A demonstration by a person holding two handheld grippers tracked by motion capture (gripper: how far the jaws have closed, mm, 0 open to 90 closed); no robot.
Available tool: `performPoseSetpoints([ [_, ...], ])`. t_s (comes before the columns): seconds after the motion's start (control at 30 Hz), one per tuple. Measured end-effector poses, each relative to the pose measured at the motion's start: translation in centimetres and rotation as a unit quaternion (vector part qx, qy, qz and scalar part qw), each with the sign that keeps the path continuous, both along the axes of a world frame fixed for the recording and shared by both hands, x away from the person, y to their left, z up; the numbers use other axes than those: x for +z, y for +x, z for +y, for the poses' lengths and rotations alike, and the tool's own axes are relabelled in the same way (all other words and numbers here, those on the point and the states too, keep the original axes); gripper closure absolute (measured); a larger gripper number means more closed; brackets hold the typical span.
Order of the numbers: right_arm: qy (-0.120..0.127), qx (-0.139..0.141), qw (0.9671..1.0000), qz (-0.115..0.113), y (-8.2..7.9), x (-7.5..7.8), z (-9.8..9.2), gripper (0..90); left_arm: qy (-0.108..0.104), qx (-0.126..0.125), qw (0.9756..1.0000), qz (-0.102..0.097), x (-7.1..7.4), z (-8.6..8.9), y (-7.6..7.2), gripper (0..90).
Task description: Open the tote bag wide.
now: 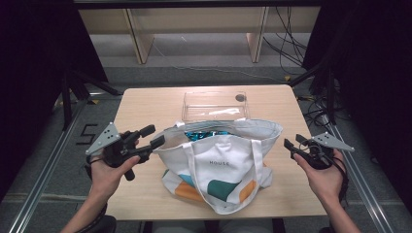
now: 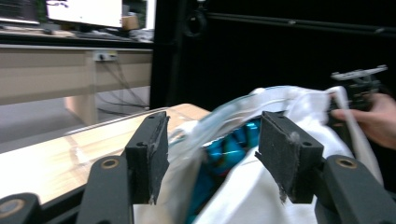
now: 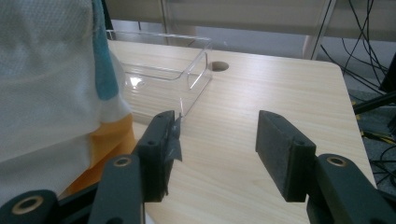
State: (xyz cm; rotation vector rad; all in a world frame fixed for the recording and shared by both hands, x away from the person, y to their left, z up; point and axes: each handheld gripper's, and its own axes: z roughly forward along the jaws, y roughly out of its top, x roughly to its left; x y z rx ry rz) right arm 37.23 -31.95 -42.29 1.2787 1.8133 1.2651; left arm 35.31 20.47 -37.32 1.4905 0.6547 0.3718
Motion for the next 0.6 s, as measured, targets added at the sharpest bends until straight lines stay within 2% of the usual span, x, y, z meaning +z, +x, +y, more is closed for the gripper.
performPoseSetpoints([
  [0.07, 0.001, 0.001, 1.0000, 0.002, 0.0, 0.0, 0.1, 48.5, 0.003, -0.008, 1.0000, 0.000, 0.0, -0.5, -0.1, 43.1],
  [0.13, 0.002, 0.005, 1.0000, 0.006, -0.1, 0.0, 0.2, 48.4, 0.023, -0.025, 0.9994, -0.005, 0.2, -2.1, -0.4, 46.4],
  [0.17, 0.002, 0.005, 1.0000, 0.006, -0.1, 0.0, 0.2, 48.4, 0.023, -0.025, 0.9994, -0.005, 0.2, -2.1, -0.4, 46.8],
  [0.2, 0.005, 0.006, 0.9999, 0.008, -0.1, -0.1, 0.3, 48.2, 0.036, -0.033, 0.9987, -0.010, 0.5, -3.2, -0.3, 47.5],
  [0.27, 0.005, 0.009, 0.9999, 0.008, -0.1, -0.1, 0.2, 48.1, 0.043, -0.036, 0.9983, -0.013, 0.7, -3.8, -0.2, 48.2],
  [0.3, 0.005, 0.009, 0.9999, 0.008, -0.1, -0.1, 0.2, 48.1, 0.052, -0.041, 0.9976, -0.018, 0.8, -4.3, -0.1, 48.2],
  [0.33, 0.004, 0.007, 1.0000, 0.005, -0.2, -0.1, 0.2, 48.1, 0.073, -0.049, 0.9958, -0.026, 1.1, -5.3, 0.1, 48.3],
  [0.4, 0.004, 0.010, 0.9999, 0.005, -0.2, -0.1, 0.2, 48.0, 0.086, -0.057, 0.9941, -0.033, 1.3, -6.1, 0.4, 49.7],
  [0.43, 0.005, 0.011, 0.9999, 0.001, -0.2, -0.1, 0.1, 47.9, 0.098, -0.061, 0.9928, -0.031, 1.4, -6.7, 0.6, 50.0],
  [0.47, 0.005, 0.011, 0.9999, 0.001, -0.2, -0.1, 0.1, 47.9, 0.098, -0.061, 0.9928, -0.031, 1.4, -6.7, 0.6, 51.1],
  [0.53, 0.005, 0.011, 0.9999, 0.006, -0.2, -0.1, 0.1, 47.9, 0.103, -0.076, 0.9916, -0.023, 1.5, -7.8, 1.3, 54.3],
  [0.6, 0.015, 0.006, 0.9998, 0.010, -0.2, -0.2, 0.3, 47.9, 0.103, -0.080, 0.9912, -0.022, 1.5, -8.1, 1.5, 55.2],
])
